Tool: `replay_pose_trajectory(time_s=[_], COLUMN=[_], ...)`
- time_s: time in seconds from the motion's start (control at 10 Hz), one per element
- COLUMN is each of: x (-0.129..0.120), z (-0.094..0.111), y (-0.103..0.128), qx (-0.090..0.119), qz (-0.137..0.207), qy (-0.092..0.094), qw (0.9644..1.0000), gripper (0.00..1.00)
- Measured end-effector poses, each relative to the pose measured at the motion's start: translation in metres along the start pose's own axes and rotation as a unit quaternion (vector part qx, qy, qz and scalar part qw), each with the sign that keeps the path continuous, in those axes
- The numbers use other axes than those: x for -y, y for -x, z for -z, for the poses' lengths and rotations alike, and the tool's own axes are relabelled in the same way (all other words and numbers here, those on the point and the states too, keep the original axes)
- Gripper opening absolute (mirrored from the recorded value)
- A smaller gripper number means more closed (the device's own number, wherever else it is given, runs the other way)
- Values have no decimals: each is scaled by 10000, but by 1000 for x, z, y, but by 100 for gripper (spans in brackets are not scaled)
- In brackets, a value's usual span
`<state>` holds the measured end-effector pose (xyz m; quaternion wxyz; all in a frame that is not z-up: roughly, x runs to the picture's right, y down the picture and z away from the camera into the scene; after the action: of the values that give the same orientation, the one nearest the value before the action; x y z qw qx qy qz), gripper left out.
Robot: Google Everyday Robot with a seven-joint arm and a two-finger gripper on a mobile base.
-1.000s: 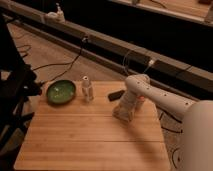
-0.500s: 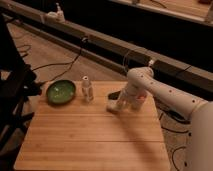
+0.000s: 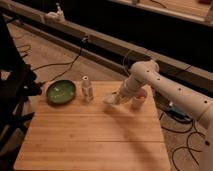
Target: Place the white sponge in the ceramic bowl
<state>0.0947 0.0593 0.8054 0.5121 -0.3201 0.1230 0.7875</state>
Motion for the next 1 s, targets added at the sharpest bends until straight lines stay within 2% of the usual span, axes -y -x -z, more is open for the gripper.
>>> replay_pose_trajectory(time_s=[0.2,0.3,0.4,0.5,0.6,0.7,0.8,1.0], x=[-26,-37,-53,-60,-64,-66,-67,-67], z=[17,21,21,21,24,25,26,26], y=[-26,-48,-84,-110,-135,-147,-153,-154], qx=[-57,-182,-475,-726,-972,-1090,-1154,-1167], qz=[536,850,1359,1755,2204,2424,2541,2552], qy=[191,232,237,209,187,183,178,181], qw=[9984,9959,9893,9816,9704,9639,9601,9596], gripper=[0,0,0,0,0,0,0,0])
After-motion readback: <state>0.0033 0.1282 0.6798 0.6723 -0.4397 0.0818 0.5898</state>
